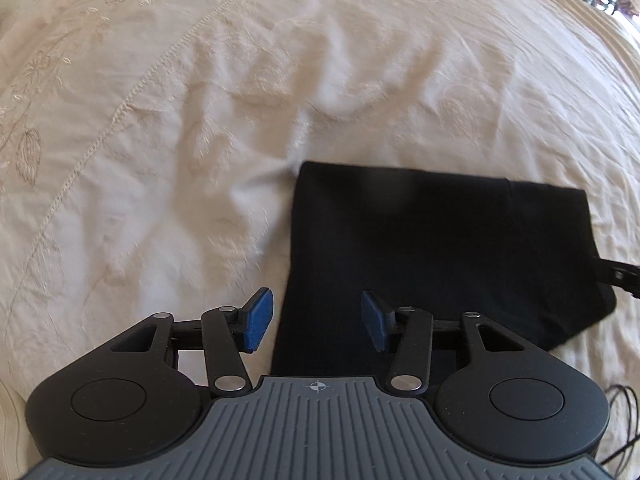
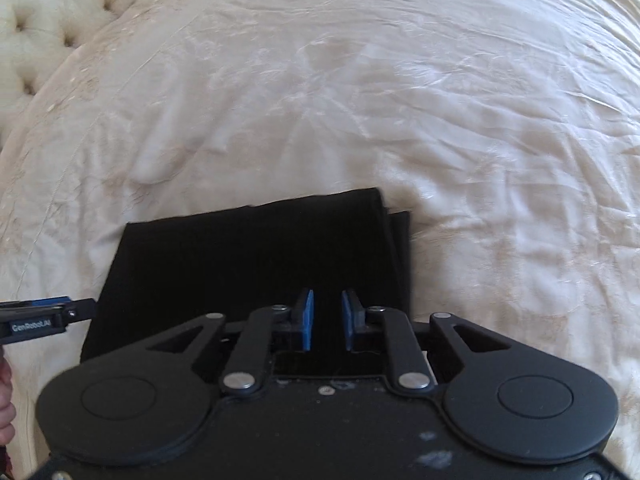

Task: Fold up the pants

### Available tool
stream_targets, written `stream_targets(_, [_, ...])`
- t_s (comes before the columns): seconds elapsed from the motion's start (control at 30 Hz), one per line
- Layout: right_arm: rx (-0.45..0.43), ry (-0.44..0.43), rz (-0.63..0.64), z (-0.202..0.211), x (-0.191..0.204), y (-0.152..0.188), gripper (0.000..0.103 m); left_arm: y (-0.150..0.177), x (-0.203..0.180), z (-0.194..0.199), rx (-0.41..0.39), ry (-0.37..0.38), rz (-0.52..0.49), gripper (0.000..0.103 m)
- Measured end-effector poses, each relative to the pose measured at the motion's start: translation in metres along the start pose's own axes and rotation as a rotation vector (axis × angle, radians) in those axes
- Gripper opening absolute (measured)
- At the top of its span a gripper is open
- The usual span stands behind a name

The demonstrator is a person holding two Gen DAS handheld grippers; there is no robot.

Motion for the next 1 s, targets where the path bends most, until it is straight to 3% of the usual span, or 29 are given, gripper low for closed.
stream_targets(0.07, [0.027, -0.03, 0.03, -0.005, 0.021, 0.009, 0.015, 0.015, -0.009, -0.001, 0.023, 0.017, -0.034, 0.048])
stream_targets(0.17, [0.076, -0.031, 0.073, -0.019, 0.035, 0.027, 0.015, 0.035, -0.01, -0.009, 0.039, -0.023, -0.075, 0.048])
stream_targets(0.2, [0.099, -0.005, 0.084, -0.027, 0.034, 0.034, 0.014, 0.039, -0.008, -0.011, 0.039, -0.035, -0.082, 0.049])
stream_targets(0.3, [0.15, 0.091, 0.056, -0.036, 0.006, 0.05, 0.0, 0.049, 0.002, -0.012, 0.056, -0.06, -0.081, 0.049])
stream_targets(0.37, [0.156, 0.104, -0.014, -0.036, -0.009, 0.05, 0.0, 0.051, 0.006, -0.011, 0.068, -0.058, -0.065, 0.049])
stream_targets(0.5, [0.135, 0.106, -0.051, -0.028, -0.015, 0.044, 0.0, 0.045, 0.012, 0.002, 0.054, -0.088, -0.035, 0.048])
stream_targets(0.63, [0.092, 0.082, -0.034, 0.0, -0.003, 0.035, 0.014, 0.028, 0.008, 0.032, -0.007, -0.154, -0.028, 0.048])
stream_targets(0.83, [0.008, 0.015, -0.021, 0.057, 0.011, 0.025, 0.014, 0.017, -0.025, 0.073, -0.085, -0.193, -0.03, 0.048])
stream_targets(1.0, [-0.044, 0.008, -0.024, 0.096, 0.013, 0.026, 0.017, 0.026, -0.057, 0.092, -0.086, -0.195, -0.03, 0.048])
Point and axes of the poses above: each gripper's, at about its wrist camera, not at the fingertips, and z roughly against the way its jaws point, x to its left, y to its underside, the point moved 10 cm from there along -z, roughly the way its jaws point, and after that the axes turned 8 degrees about -x, right-handed, at the moved point
